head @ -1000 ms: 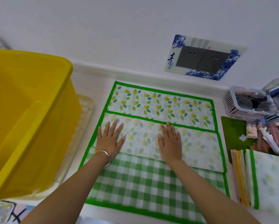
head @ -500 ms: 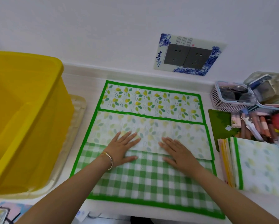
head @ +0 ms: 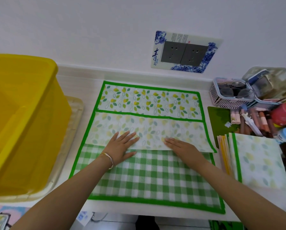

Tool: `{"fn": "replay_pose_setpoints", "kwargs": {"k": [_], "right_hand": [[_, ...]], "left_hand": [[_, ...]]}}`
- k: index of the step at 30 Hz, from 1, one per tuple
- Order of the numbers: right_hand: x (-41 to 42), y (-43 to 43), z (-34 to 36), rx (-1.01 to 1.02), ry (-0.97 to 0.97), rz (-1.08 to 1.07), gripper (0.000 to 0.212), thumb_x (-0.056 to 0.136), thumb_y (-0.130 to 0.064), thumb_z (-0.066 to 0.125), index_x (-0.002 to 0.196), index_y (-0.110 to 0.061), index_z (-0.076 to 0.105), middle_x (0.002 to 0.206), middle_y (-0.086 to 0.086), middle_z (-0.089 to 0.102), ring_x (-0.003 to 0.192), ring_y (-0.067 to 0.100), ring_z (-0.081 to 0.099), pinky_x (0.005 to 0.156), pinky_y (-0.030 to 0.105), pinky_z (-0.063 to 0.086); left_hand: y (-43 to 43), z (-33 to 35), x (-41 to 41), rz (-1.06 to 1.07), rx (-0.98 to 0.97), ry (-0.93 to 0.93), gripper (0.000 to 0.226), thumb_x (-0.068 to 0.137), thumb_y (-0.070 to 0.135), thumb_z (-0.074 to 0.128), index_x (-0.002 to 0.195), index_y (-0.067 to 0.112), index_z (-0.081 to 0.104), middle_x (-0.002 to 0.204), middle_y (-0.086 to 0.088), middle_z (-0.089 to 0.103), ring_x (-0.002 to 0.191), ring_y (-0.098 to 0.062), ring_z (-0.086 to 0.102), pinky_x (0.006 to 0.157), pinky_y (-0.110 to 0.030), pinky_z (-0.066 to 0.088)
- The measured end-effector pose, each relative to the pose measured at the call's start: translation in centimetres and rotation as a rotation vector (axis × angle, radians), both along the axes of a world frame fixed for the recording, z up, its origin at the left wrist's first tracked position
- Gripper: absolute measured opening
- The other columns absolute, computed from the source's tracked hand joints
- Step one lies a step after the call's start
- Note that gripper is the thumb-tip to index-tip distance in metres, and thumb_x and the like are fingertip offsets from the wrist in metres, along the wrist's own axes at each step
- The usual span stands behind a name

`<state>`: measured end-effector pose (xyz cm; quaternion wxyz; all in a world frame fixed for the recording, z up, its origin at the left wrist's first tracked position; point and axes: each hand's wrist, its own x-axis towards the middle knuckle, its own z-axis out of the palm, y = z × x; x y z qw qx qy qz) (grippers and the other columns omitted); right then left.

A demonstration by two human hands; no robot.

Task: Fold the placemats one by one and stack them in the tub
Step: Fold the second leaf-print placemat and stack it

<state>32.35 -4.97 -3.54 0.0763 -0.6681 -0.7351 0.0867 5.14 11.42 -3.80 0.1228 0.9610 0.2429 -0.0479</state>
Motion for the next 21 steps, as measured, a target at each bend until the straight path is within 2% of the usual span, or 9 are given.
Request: {"fn": "replay_pose_setpoints", "kwargs": {"k": [4, 6, 9, 12, 14, 15, 17, 19, 21], "right_hand": [[0.3, 0.6, 1.8, -0.177, 0.195, -0.136, 0.044, 0.099, -0.012, 0.044, 0.139, -0.029, 0.043, 0.144, -0.016, 0.037, 0.133, 0.001, 0.034, 0.109, 0.019, 0.03], [0.5, 1.3, 3.1, -0.224, 0.3, -0.218, 0.036, 0.1, -0.019, 0.043, 0.133, -0.031, 0.051, 0.136, -0.013, 0.049, 0.122, 0.003, 0.048, 0.099, 0.015, 0.036], [1.0, 2.6, 4.8, -0.338, 0.359, -0.252, 0.032, 0.1, -0.028, 0.042, 0.127, -0.027, 0.058, 0.121, -0.015, 0.058, 0.104, 0.003, 0.056, 0.082, 0.012, 0.04], [1.9, 4.0, 5.8, -0.472, 0.464, -0.24, 0.034, 0.099, -0.032, 0.043, 0.087, -0.01, 0.066, 0.103, -0.003, 0.071, 0.072, 0.018, 0.057, 0.069, 0.027, 0.039], [2.5, 4.5, 7.0, -0.574, 0.529, -0.206, 0.039, 0.099, -0.03, 0.045, 0.064, -0.012, 0.048, 0.077, -0.024, 0.067, 0.054, 0.011, 0.039, 0.06, 0.026, 0.032], [2.7, 4.8, 7.8, -0.65, 0.559, -0.212, 0.037, 0.098, -0.03, 0.046, 0.064, -0.016, 0.05, 0.074, -0.033, 0.061, 0.053, 0.006, 0.039, 0.059, 0.022, 0.034], [3.3, 5.5, 9.0, -0.827, 0.606, -0.2, 0.025, 0.096, -0.034, 0.05, 0.075, -0.027, 0.061, 0.084, -0.039, 0.056, 0.064, -0.005, 0.05, 0.064, 0.012, 0.039], [4.0, 6.3, 9.7, -0.944, 0.611, -0.152, 0.013, 0.093, -0.038, 0.056, 0.089, -0.031, 0.067, 0.092, -0.033, 0.063, 0.086, -0.007, 0.057, 0.085, 0.016, 0.042], [4.8, 7.5, 10.1, -0.956, 0.604, -0.138, 0.02, 0.087, -0.041, 0.063, 0.104, -0.032, 0.066, 0.11, -0.019, 0.065, 0.105, 0.004, 0.059, 0.1, 0.026, 0.041]], "left_hand": [[0.9, 0.6, 0.5, 0.024, -0.087, -0.019, 0.095, 0.077, 0.072, -0.016, 0.141, 0.029, 0.038, 0.15, 0.006, 0.031, 0.14, -0.02, 0.025, 0.113, -0.039, 0.017], [1.4, 1.4, 1.0, 0.042, -0.087, -0.096, 0.097, 0.078, 0.074, -0.013, 0.13, 0.027, 0.054, 0.14, 0.003, 0.048, 0.132, -0.022, 0.042, 0.106, -0.034, 0.034], [1.8, 3.6, 1.4, 0.182, -0.217, -0.04, 0.091, 0.074, 0.08, -0.001, 0.125, 0.032, 0.058, 0.131, 0.004, 0.057, 0.122, -0.016, 0.051, 0.093, -0.028, 0.043], [2.8, 5.3, 2.2, 0.243, -0.34, -0.05, 0.042, 0.094, 0.051, 0.04, 0.095, 0.024, 0.071, 0.094, 0.002, 0.069, 0.087, -0.017, 0.061, 0.076, -0.029, 0.046], [3.6, 6.4, 2.5, 0.212, -0.453, -0.049, 0.044, 0.094, 0.039, 0.049, 0.054, 0.022, 0.052, 0.056, 0.001, 0.046, 0.055, -0.017, 0.043, 0.06, -0.028, 0.037], [4.1, 7.0, 2.6, 0.209, -0.506, -0.031, 0.051, 0.093, 0.037, 0.051, 0.047, 0.017, 0.041, 0.049, 0.003, 0.031, 0.049, -0.014, 0.031, 0.055, -0.027, 0.031], [4.9, 8.3, 3.2, 0.231, -0.581, 0.015, 0.051, 0.092, 0.035, 0.056, 0.047, 0.012, 0.045, 0.043, 0.004, 0.023, 0.04, -0.007, 0.025, 0.053, -0.022, 0.028], [5.7, 9.4, 3.7, 0.245, -0.598, 0.096, 0.04, 0.087, 0.038, 0.062, 0.063, 0.006, 0.065, 0.04, 0.003, 0.034, 0.038, -0.002, 0.033, 0.053, -0.014, 0.032], [6.7, 10.3, 4.2, 0.259, -0.606, 0.128, 0.031, 0.081, 0.045, 0.066, 0.068, 0.017, 0.072, 0.04, 0.013, 0.041, 0.042, -0.001, 0.037, 0.057, -0.013, 0.035]]}}
